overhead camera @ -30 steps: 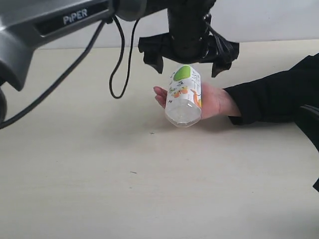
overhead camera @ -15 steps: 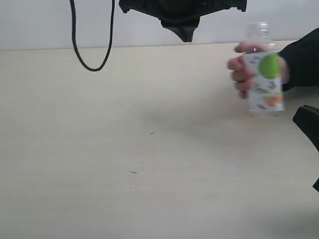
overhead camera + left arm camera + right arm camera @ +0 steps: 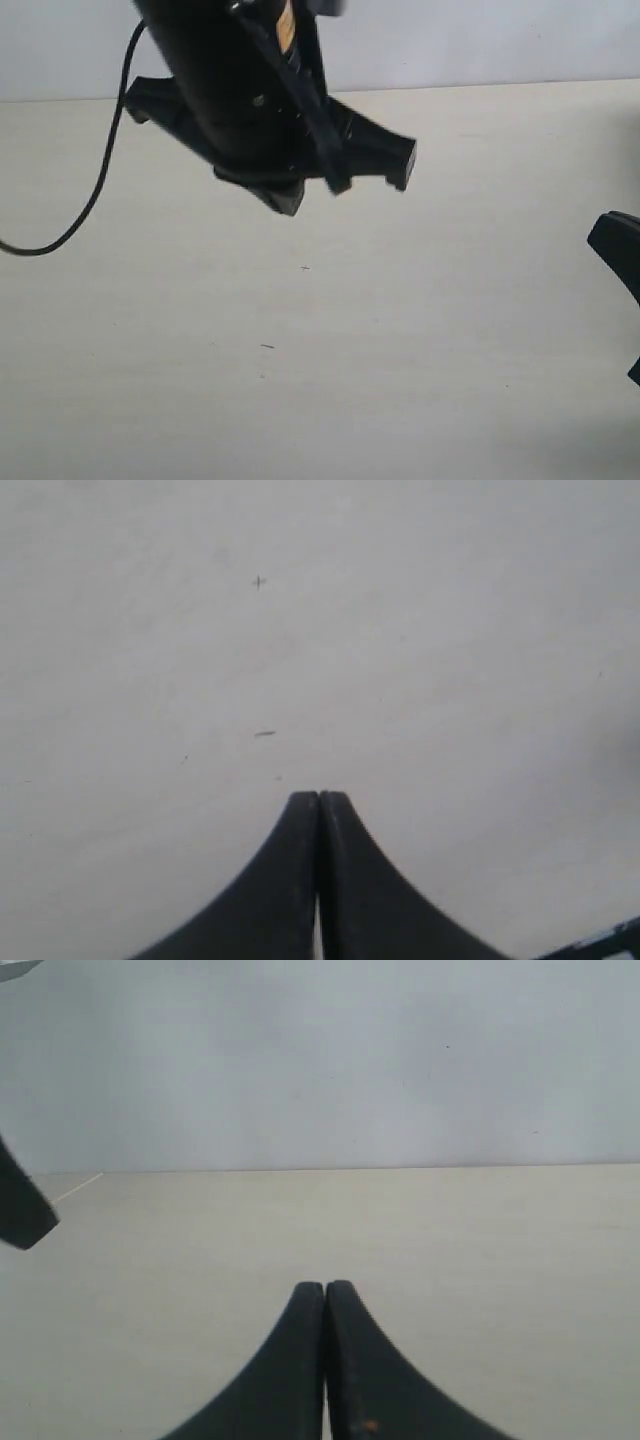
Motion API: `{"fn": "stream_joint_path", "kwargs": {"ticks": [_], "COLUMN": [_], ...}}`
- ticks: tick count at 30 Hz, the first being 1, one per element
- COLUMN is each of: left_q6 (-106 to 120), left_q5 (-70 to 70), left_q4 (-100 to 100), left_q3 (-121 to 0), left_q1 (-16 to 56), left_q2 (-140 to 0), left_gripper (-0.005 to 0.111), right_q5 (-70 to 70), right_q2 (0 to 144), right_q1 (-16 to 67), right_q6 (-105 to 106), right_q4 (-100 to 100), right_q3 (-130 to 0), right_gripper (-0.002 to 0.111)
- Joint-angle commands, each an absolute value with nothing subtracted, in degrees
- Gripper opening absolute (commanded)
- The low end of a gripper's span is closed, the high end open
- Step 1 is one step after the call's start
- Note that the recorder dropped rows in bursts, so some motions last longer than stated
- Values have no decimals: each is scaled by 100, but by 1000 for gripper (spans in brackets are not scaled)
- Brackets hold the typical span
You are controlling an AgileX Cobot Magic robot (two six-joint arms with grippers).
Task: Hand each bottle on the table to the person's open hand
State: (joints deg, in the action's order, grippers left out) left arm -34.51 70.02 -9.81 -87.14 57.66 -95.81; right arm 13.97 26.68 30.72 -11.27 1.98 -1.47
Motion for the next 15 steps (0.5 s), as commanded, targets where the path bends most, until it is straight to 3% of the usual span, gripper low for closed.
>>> {"fn": "stream_joint_path", "kwargs": {"ticks": [1, 15], "left_q6": [-3284, -3284], "left_q5": [6996, 6996], "left_q4": [-943, -1001], "left_q3": [-8050, -7862], "left_q1": [5937, 5937], "left_q2": [-8988, -8809], "left_gripper": [0, 0], "right_q5": [1430, 1430], "right_q2": [2642, 2642], "right_q1": [3058, 3058], "right_q6": [-1088, -1088], "right_q4": [206, 206], "right_q3": [-131, -131], "right_gripper": [0, 0]}}
